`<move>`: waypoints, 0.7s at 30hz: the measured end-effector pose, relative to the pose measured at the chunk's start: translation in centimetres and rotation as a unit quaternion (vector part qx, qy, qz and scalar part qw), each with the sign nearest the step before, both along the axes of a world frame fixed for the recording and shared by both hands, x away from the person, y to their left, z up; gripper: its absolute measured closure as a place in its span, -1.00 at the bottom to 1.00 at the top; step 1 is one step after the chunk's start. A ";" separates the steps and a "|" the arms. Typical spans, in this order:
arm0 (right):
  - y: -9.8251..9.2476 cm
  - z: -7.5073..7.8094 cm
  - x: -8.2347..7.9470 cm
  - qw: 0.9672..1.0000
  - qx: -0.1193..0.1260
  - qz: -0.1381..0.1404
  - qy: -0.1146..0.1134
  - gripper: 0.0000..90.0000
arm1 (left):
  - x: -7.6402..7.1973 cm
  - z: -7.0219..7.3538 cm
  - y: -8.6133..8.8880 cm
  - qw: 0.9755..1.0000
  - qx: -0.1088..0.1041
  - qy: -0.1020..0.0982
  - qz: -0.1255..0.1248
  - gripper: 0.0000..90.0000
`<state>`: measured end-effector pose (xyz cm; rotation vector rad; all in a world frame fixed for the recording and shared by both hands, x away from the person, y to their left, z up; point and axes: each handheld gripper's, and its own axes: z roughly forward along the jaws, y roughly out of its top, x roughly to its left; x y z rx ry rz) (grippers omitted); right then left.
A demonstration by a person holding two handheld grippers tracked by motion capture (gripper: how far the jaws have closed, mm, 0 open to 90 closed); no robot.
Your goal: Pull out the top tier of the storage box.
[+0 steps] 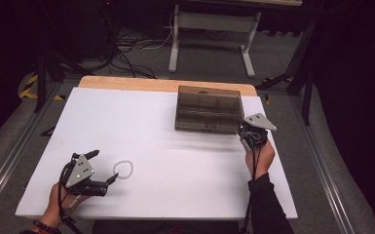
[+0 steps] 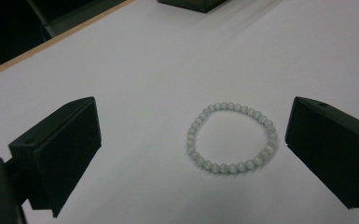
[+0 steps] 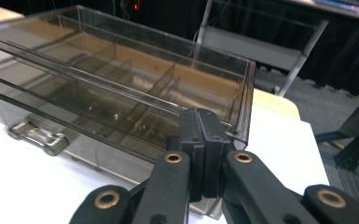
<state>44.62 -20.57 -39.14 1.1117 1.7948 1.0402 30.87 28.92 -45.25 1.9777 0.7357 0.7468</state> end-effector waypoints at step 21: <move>-0.4 0.1 1.5 0.998 -0.019 0.004 0.057 1.00 | 0.6 -0.3 -0.3 1.000 0.007 0.010 -0.011 -0.90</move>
